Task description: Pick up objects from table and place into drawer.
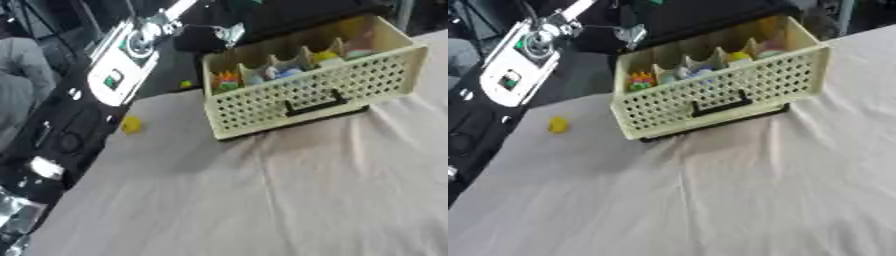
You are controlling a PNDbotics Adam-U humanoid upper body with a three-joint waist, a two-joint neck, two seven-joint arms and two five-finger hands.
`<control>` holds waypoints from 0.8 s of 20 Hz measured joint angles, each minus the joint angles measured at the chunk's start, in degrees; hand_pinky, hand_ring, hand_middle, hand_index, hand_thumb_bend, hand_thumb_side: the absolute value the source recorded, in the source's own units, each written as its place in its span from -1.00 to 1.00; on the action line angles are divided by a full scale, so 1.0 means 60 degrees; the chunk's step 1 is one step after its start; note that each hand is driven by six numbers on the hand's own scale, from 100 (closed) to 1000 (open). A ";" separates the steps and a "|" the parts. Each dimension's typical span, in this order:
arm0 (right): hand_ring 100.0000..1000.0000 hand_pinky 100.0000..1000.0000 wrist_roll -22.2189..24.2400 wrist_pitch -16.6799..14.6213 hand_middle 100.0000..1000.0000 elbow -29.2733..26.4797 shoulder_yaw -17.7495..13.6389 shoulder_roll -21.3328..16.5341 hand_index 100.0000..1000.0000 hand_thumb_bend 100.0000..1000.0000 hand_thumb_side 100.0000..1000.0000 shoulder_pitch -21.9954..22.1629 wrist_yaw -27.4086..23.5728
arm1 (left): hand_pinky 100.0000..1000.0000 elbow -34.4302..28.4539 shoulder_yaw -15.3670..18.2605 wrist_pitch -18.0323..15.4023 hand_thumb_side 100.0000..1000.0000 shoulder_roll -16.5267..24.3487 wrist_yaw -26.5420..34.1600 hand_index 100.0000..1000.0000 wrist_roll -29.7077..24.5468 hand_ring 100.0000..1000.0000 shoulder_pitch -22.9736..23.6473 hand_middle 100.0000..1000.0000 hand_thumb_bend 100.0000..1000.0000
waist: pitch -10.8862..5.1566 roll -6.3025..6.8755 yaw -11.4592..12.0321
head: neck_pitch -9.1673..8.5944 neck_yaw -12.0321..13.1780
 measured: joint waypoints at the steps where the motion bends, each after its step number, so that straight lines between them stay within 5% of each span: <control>1: -0.08 -0.12 0.0010 -0.0009 -0.13 0.0000 -0.0001 0.0000 0.38 -1.00 -0.19 0.0000 -0.0016 | -0.28 0.0041 0.0013 0.0013 -0.29 0.0000 -0.0073 0.57 0.0011 0.28 0.0020 0.53 -1.00 | 0.0000 0.0000 -0.0003 | -0.0008 0.0001; 7: -0.08 -0.12 0.0027 -0.0026 -0.13 0.0000 -0.0006 0.0000 0.38 -1.00 -0.19 0.0002 -0.0043 | -0.22 0.0216 0.0151 0.0057 -0.29 0.0000 -0.0386 0.92 0.0120 0.37 0.0068 0.67 -0.98 | 0.0001 0.0000 -0.0004 | -0.0039 0.0001; 8: -0.08 -0.12 0.0027 -0.0026 -0.13 0.0000 -0.0006 0.0000 0.38 -1.00 -0.19 0.0003 -0.0043 | -0.20 0.0233 0.0162 0.0067 -0.28 0.0000 -0.0426 0.96 0.0160 0.40 0.0068 0.69 -0.86 | 0.0001 0.0000 -0.0003 | -0.0039 0.0001; 16: -0.08 -0.12 0.0011 -0.0011 -0.13 0.0000 -0.0006 0.0000 0.38 -1.00 -0.19 0.0005 -0.0042 | -0.22 0.0270 0.0214 0.0124 -0.27 0.0000 -0.0615 0.92 0.0461 0.38 0.0107 0.67 -0.86 | 0.0044 0.0000 0.0000 | -0.0039 0.0001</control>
